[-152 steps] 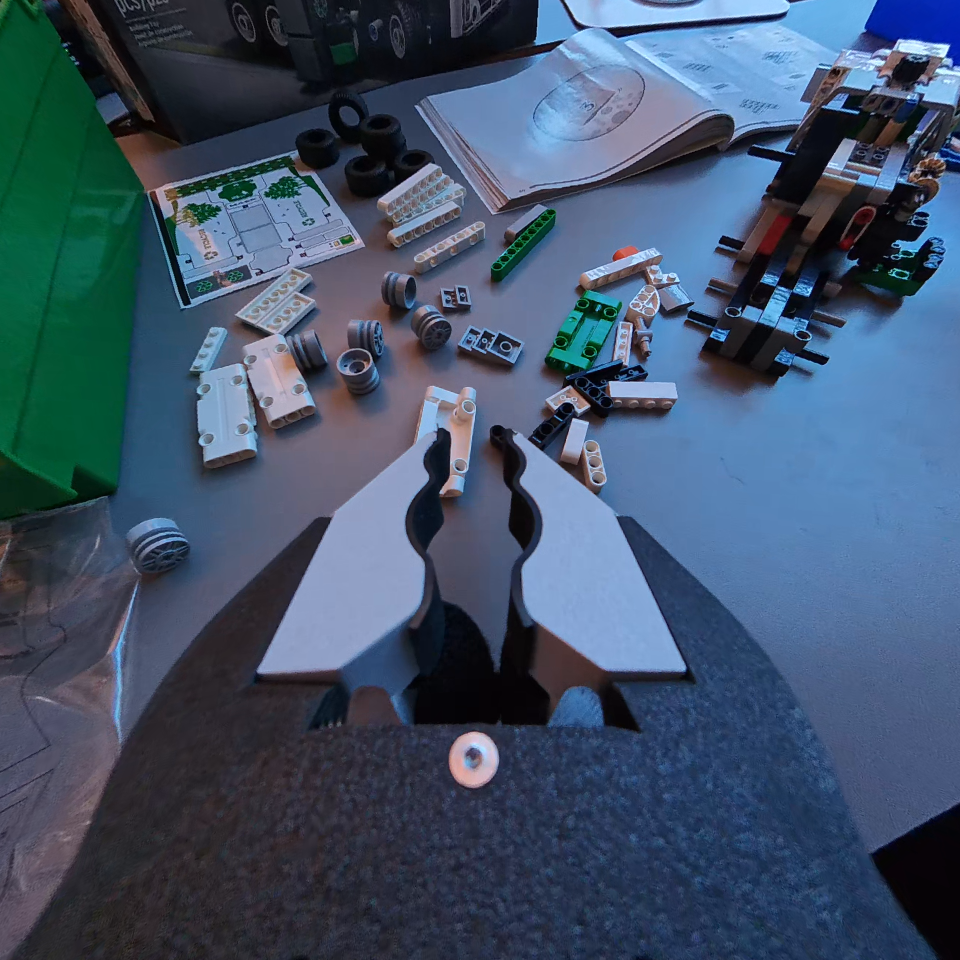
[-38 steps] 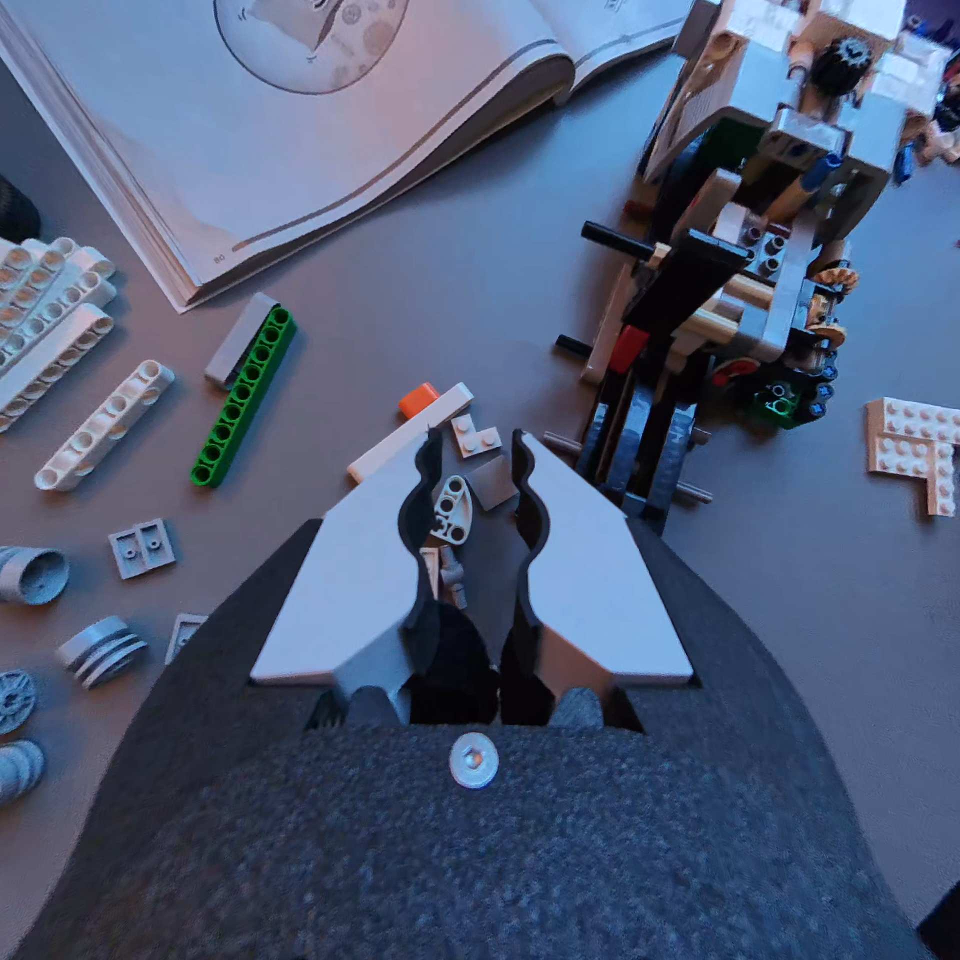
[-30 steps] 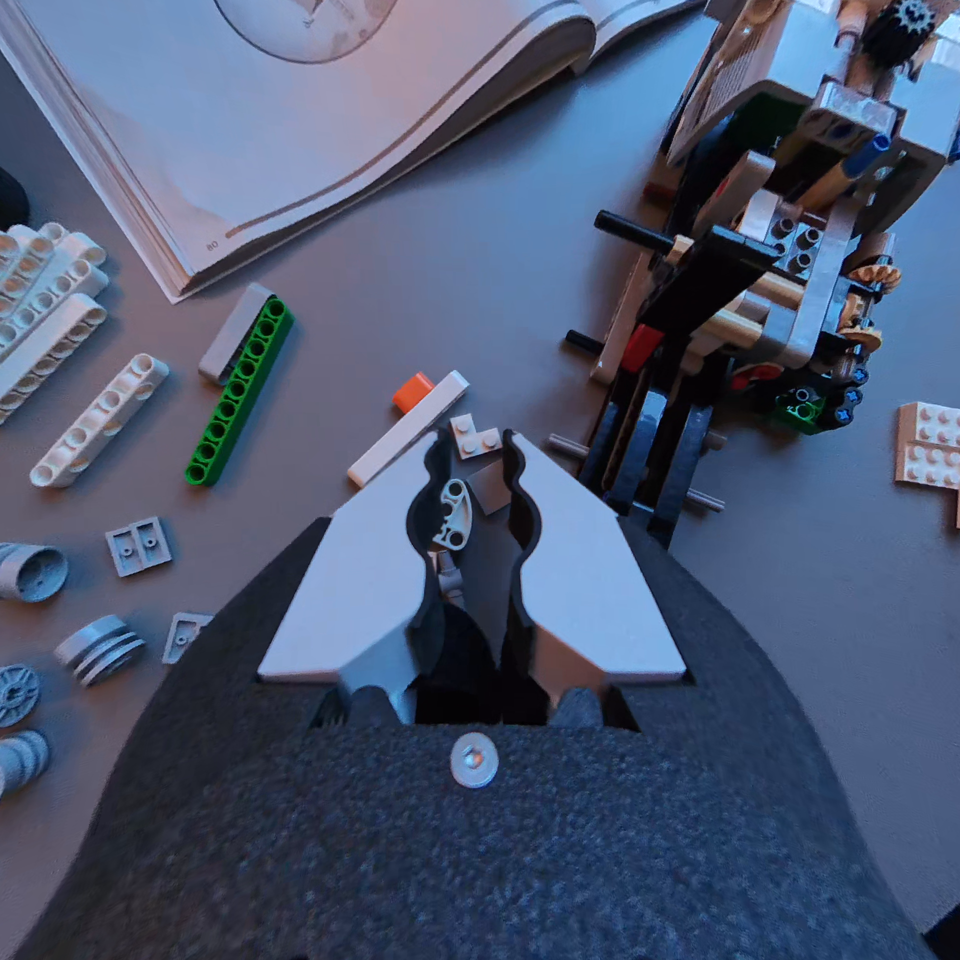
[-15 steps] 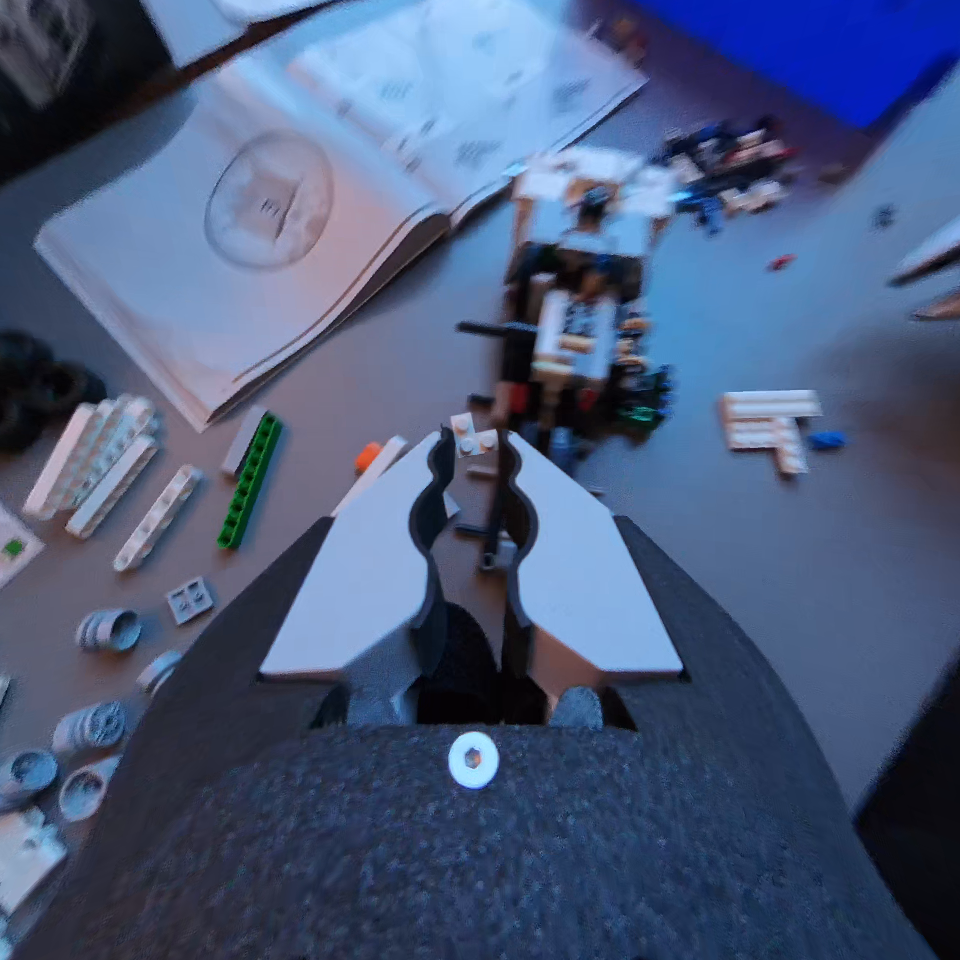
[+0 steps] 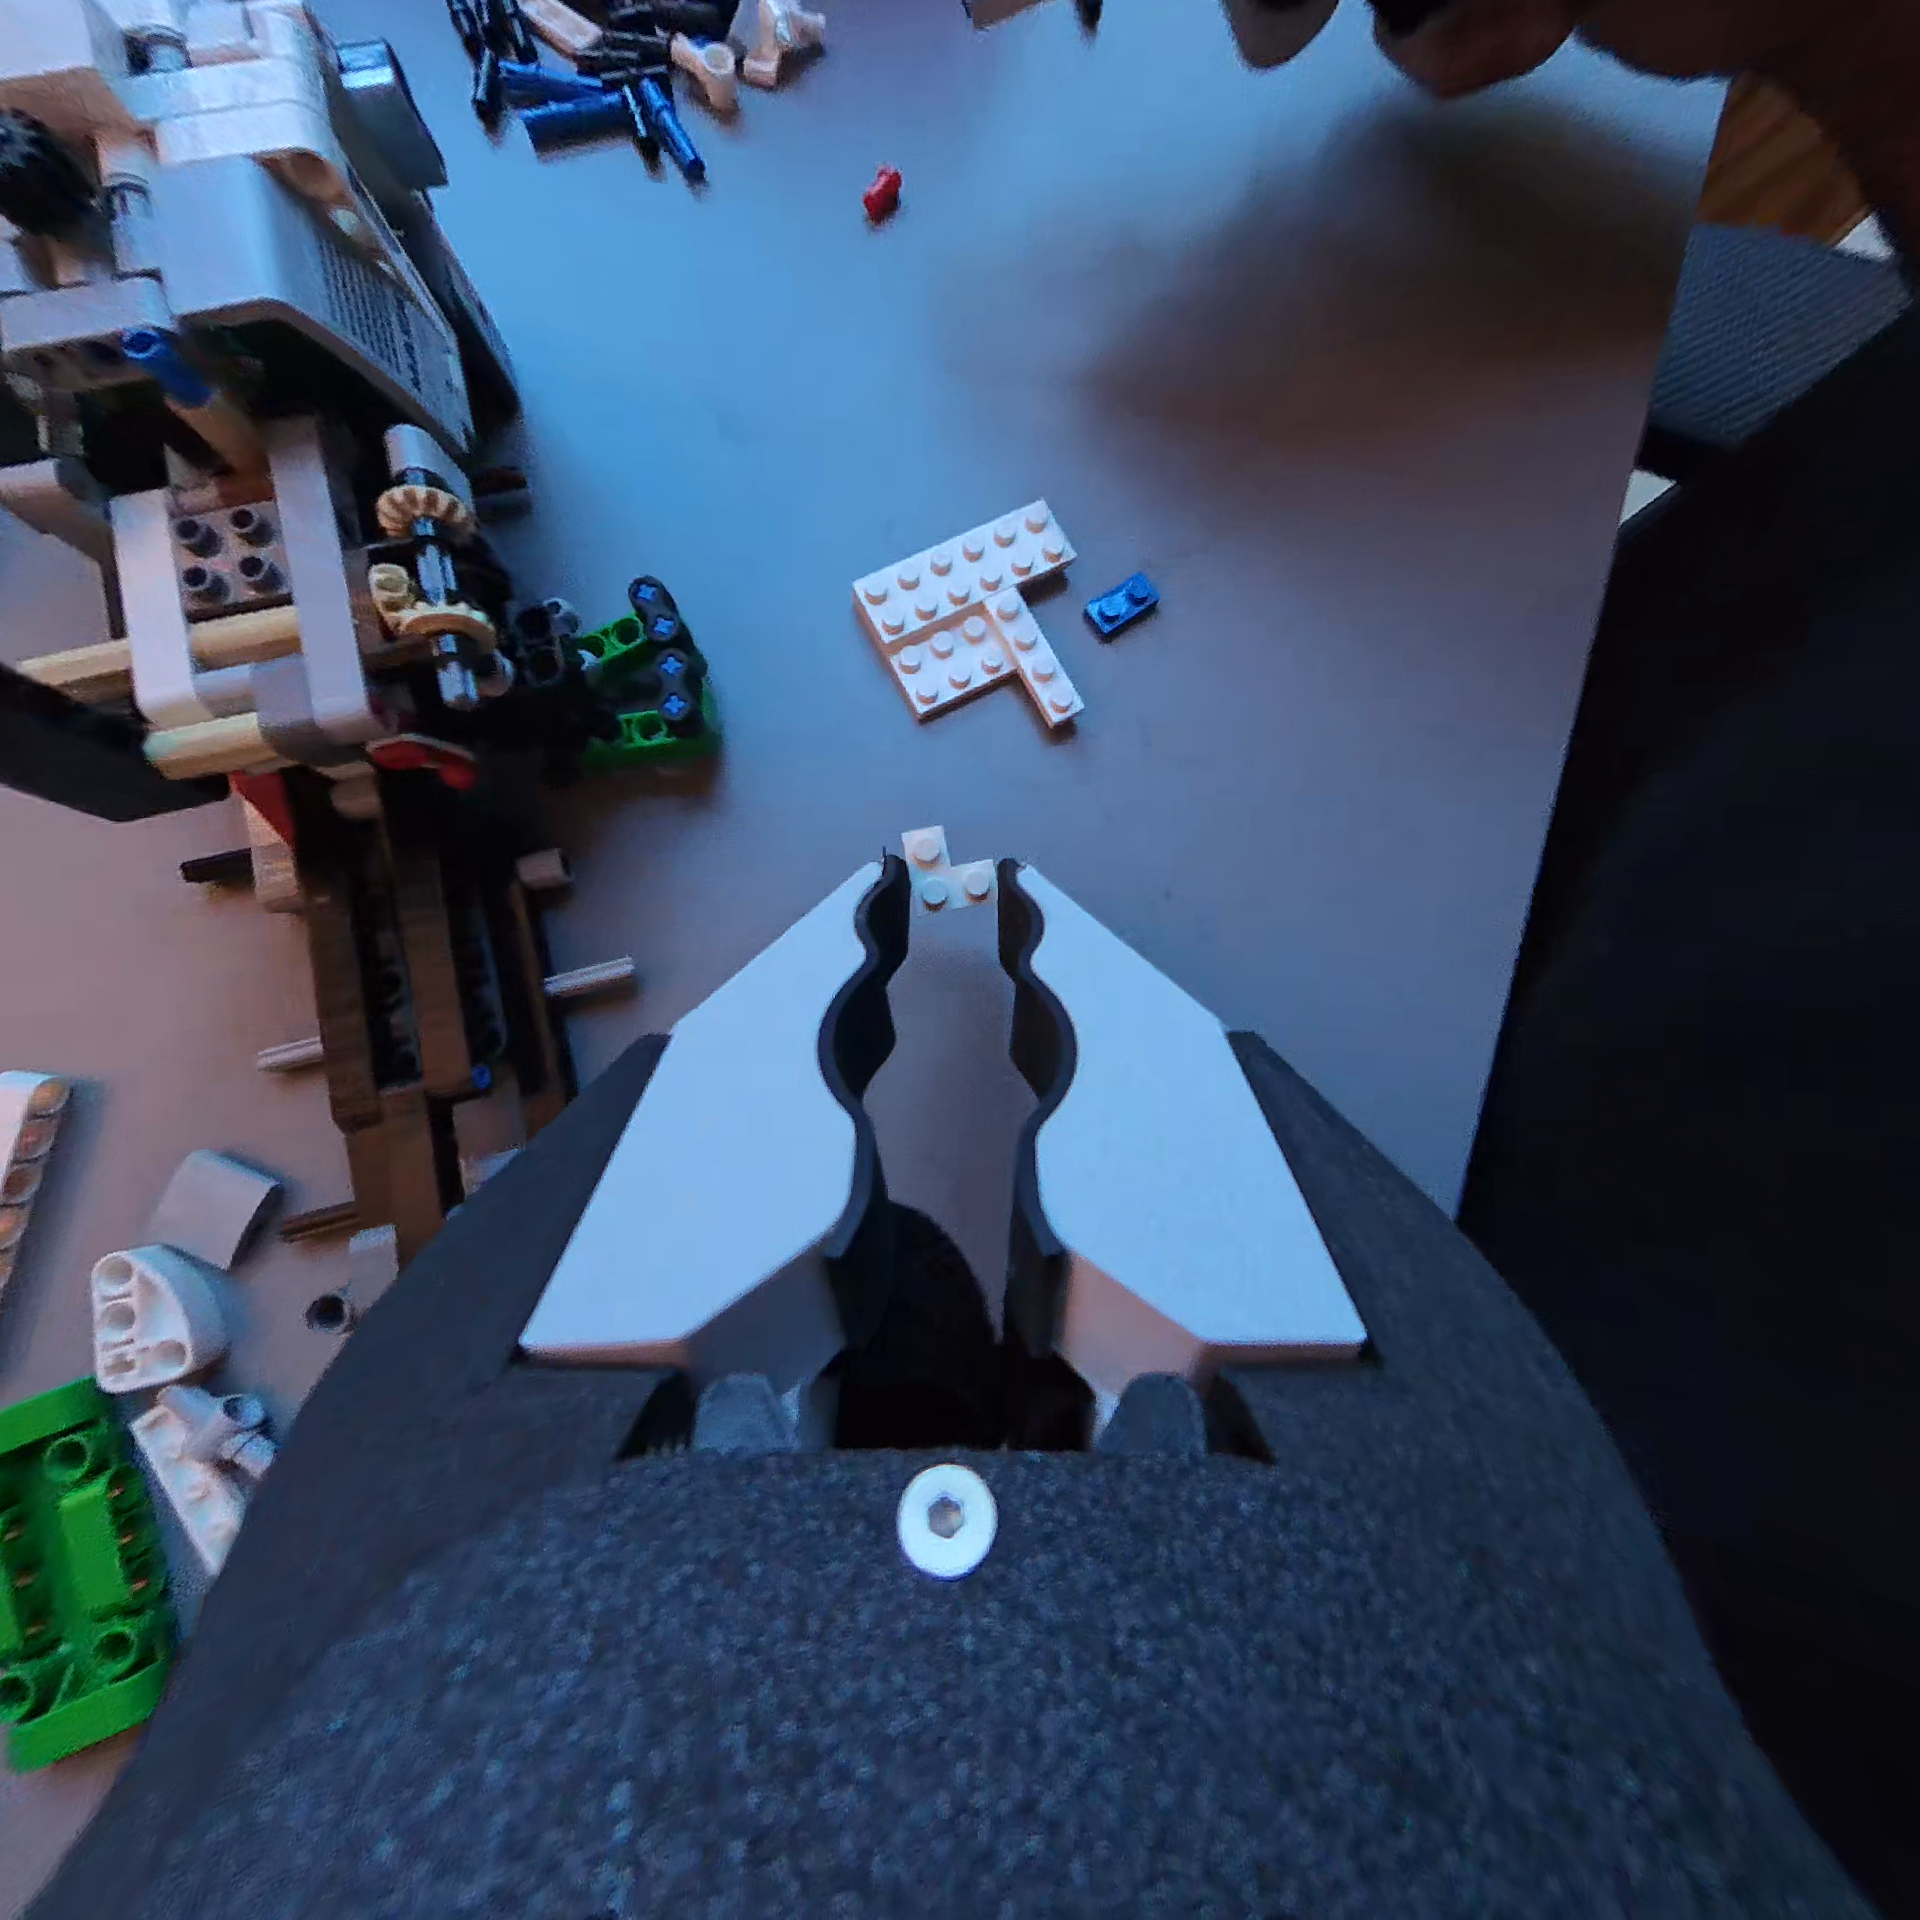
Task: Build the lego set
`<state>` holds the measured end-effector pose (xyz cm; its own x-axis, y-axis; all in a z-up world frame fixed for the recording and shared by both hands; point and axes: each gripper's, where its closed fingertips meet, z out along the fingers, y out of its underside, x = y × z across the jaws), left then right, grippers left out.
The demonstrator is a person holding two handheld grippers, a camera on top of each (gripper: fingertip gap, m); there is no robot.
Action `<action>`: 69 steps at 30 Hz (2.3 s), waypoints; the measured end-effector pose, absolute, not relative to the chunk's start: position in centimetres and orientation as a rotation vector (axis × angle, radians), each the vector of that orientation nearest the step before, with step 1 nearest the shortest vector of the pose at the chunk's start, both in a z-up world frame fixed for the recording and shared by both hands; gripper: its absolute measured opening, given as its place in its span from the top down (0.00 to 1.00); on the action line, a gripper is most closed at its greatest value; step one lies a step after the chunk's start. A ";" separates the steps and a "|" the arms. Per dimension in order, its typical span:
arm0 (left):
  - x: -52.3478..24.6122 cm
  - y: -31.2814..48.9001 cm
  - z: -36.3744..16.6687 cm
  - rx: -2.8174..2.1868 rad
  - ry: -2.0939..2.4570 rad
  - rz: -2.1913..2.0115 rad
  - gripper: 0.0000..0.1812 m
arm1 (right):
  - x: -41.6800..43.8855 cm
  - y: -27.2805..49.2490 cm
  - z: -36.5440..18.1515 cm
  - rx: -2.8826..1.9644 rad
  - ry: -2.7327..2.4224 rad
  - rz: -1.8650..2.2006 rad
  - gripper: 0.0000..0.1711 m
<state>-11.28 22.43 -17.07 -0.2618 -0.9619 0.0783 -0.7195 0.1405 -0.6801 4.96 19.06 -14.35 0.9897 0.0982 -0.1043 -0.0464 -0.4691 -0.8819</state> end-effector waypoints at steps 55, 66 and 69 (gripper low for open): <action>-30.6 43.9 -15.2 -1.949 1.000 -0.638 0.87 | 10.2 24.6 -13.0 -1.921 0.142 -0.184 0.92; -28.5 44.2 -15.4 -1.958 1.049 -0.696 0.87 | 12.1 20.1 -13.6 -2.014 0.220 -0.305 0.92; -27.9 44.0 -15.3 -1.950 1.076 -0.688 0.87 | 12.7 19.0 -14.6 -2.060 0.250 -0.296 0.92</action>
